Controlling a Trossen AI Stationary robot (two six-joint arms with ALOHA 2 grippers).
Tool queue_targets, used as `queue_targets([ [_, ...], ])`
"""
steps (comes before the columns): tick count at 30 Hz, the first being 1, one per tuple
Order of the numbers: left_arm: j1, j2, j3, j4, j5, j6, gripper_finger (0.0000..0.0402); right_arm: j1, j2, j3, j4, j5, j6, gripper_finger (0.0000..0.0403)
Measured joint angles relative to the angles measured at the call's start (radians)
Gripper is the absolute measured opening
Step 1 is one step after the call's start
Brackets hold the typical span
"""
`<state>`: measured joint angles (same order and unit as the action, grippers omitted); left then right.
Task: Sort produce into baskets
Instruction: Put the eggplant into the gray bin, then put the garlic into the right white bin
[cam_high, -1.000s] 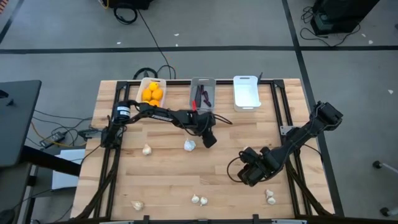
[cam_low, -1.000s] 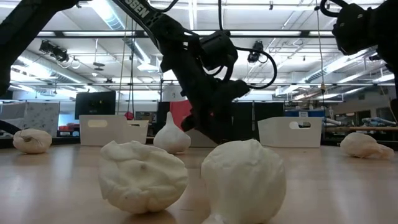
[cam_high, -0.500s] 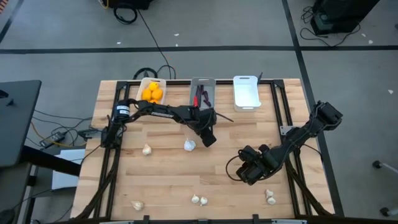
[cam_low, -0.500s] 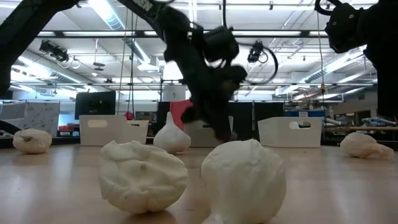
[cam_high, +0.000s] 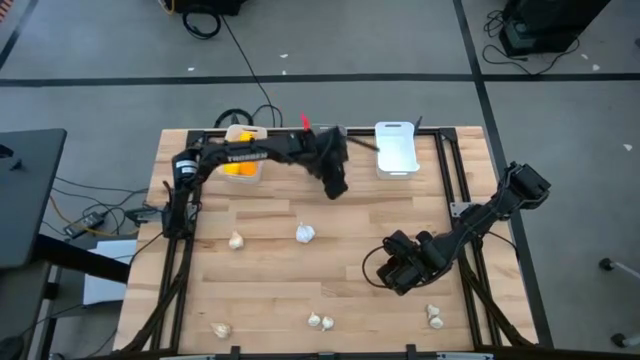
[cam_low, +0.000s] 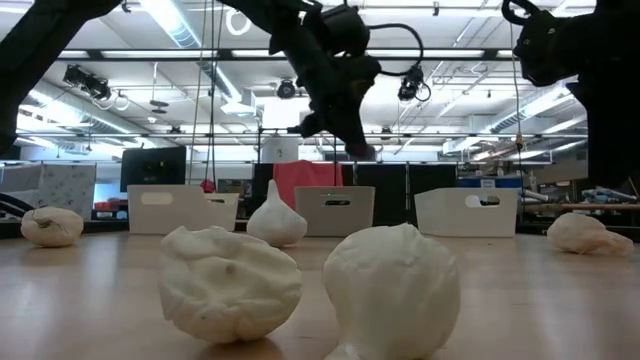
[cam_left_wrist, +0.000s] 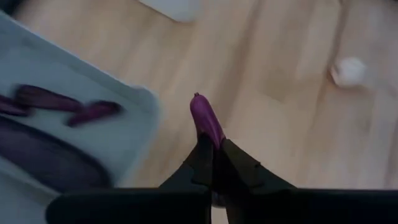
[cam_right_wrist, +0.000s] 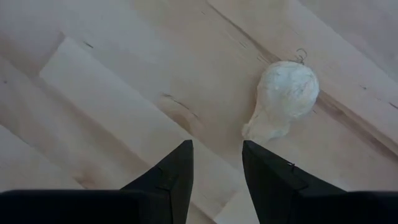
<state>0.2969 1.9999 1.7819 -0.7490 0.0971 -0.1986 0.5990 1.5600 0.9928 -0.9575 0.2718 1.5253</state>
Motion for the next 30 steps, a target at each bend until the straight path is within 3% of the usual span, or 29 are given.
queue_targets([
  [7,0.127,0.0,0.013,-0.004,-0.005,0.055,0.0031,-0.005,0.0,0.0,-0.003,0.021,0.099,0.0149],
  [12,0.164,0.002,0.013,-0.006,-0.007,0.083,0.0089,-0.034,0.0,0.0,-0.006,0.023,0.108,0.0149],
  [18,0.17,0.002,0.018,-0.058,-0.007,0.121,0.0154,-0.09,0.0,0.0,-0.014,0.01,-0.009,0.0149],
  [24,0.159,-0.018,0.028,-0.246,-0.007,0.193,0.016,-0.139,0.0,0.0,-0.014,-0.032,-0.113,0.0149],
  [30,0.108,-0.079,-0.039,-0.328,-0.006,0.201,0.016,-0.183,0.0,0.0,-0.012,0.034,-0.141,0.0149],
])
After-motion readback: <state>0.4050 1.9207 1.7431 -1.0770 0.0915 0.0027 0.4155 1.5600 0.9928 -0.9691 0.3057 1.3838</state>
